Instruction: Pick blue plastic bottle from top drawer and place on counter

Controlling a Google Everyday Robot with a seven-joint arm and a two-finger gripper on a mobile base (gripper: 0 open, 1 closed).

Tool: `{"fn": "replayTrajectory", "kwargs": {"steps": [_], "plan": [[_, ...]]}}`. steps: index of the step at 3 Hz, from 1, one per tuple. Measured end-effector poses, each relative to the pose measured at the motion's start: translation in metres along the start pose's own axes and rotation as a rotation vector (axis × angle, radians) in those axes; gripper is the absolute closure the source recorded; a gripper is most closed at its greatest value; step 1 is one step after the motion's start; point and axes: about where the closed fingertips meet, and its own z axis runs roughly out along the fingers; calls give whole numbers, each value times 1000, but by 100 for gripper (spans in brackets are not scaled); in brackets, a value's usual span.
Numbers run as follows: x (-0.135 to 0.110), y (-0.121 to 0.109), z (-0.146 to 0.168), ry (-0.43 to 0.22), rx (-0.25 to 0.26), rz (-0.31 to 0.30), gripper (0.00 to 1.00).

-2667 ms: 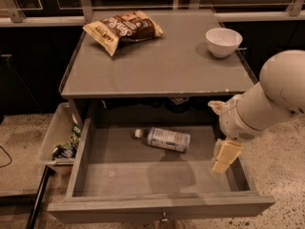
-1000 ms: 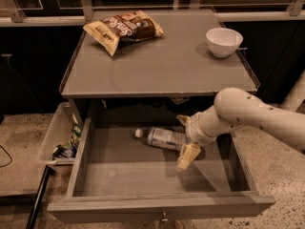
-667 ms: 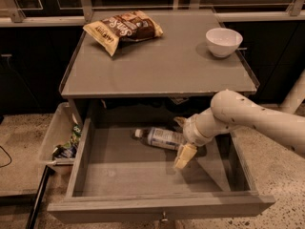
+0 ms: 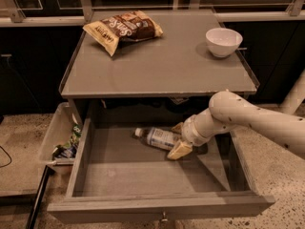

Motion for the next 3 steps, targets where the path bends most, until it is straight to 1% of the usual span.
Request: {"fn": "replayTrajectory", "kwargs": {"steps": [2, 3], "plan": [[0, 0, 0, 0, 0, 0, 89], [0, 5, -2, 0, -7, -10, 100]]}}
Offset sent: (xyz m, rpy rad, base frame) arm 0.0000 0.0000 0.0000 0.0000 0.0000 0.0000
